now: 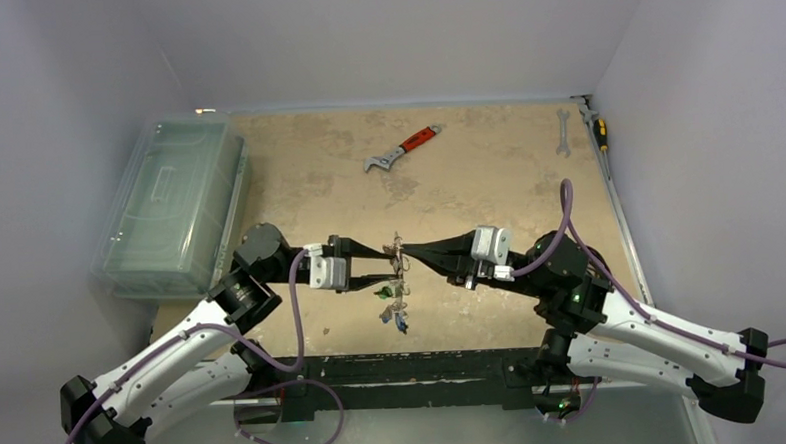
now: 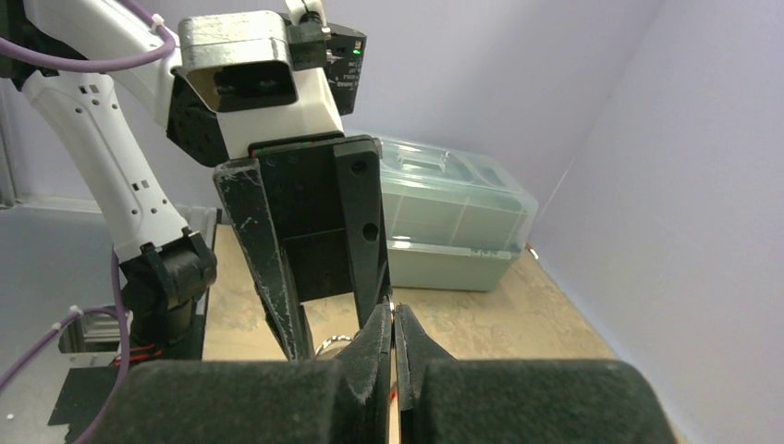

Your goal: Put the keys on the keyring

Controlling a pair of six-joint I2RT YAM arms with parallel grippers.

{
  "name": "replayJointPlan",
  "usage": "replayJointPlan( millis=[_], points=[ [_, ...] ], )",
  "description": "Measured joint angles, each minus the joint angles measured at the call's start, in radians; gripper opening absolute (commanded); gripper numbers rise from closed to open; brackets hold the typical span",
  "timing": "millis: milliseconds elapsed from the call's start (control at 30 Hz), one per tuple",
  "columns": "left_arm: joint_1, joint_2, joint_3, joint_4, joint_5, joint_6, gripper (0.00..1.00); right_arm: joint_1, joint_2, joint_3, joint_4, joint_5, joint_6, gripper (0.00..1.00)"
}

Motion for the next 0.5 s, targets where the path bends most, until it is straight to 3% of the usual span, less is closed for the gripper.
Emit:
replayJointPlan(
  millis=[367,467,500],
  points=[
    [0.001,0.031,0.0,-0.002,-0.044,-0.006,0.29,0.0,0.019,-0.012,0.03,-0.024,0.023,0.0],
    [0.001,0.031,0.0,-0.002,-0.055,-0.008,0.04,0.0,0.025,-0.014,0.04,-0.025,0.029,0.0],
    [0.001,0.031,0.0,-0.003,-0.057,-0.009,0.0,0.0,0.026,-0.015,0.043,-0.025,0.03,0.0]
  ],
)
